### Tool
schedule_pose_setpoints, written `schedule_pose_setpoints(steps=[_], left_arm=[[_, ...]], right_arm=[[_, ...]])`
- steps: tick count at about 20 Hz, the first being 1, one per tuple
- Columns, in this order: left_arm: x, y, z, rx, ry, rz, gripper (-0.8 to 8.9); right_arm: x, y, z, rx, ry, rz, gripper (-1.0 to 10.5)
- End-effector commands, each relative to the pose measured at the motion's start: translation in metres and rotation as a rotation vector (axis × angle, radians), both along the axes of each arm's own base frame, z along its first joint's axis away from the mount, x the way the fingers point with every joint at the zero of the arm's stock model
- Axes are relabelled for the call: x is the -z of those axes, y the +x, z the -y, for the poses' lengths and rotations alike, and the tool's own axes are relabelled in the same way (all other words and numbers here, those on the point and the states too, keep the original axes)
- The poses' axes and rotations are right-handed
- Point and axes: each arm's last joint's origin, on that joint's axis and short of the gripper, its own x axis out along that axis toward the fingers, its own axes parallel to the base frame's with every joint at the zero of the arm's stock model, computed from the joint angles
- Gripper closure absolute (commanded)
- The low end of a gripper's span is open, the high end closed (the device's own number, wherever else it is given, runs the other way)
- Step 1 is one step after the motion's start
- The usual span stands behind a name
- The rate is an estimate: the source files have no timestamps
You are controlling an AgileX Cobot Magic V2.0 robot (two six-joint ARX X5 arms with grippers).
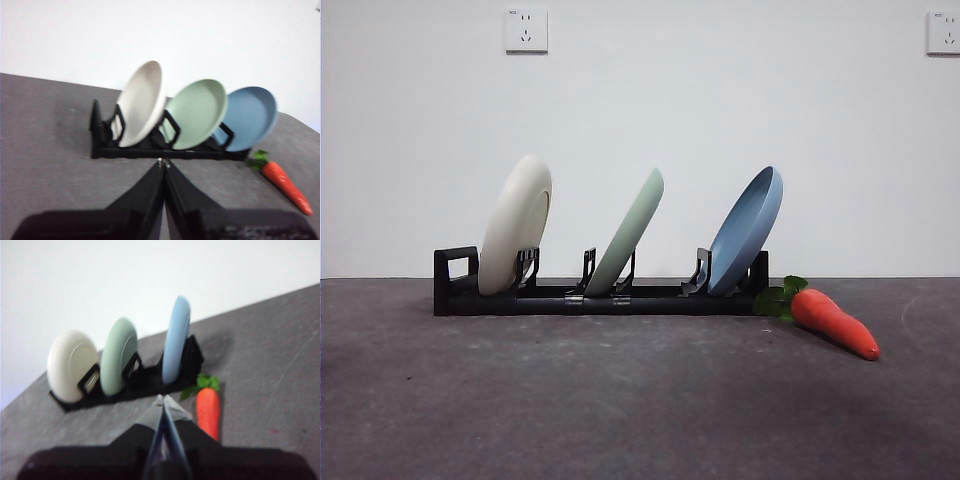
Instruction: Take the green plate from the plate rack,put the plate on the table,take the carrot from the table,put the carrot in the plate
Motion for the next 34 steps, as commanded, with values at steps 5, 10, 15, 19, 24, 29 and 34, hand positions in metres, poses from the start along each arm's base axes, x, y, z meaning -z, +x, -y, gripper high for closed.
schedule_pose_setpoints(steps=[5,10,15,19,24,29,34], left_arm=[[-0.037,-0.004,0.004,0.141,0.055,-0.070,8.20],[-0.057,-0.003,0.006,0.268,0.132,-0.163,8.20],[-0.069,-0.002,0.006,0.316,0.191,-0.248,8.20],[-0.076,0.001,0.006,0.326,0.197,-0.272,8.06],[-0.076,0.001,0.006,0.326,0.195,-0.272,1.77],[-0.077,0.005,0.006,0.326,0.196,-0.268,1.77],[-0.099,0.024,0.010,0.372,0.197,-0.208,1.78]], right_arm=[[-0.045,0.001,-0.003,-0.137,-0.190,-0.126,9.6],[-0.071,0.005,-0.005,-0.248,-0.312,-0.262,9.6],[-0.084,0.010,-0.006,-0.312,-0.380,-0.390,9.6],[-0.084,0.016,-0.006,-0.323,-0.379,-0.451,9.4],[-0.084,0.017,-0.006,-0.312,-0.360,-0.465,2.8],[-0.083,0.017,-0.006,-0.312,-0.358,-0.467,2.9],[-0.084,0.017,-0.006,-0.308,-0.348,-0.471,2.9]])
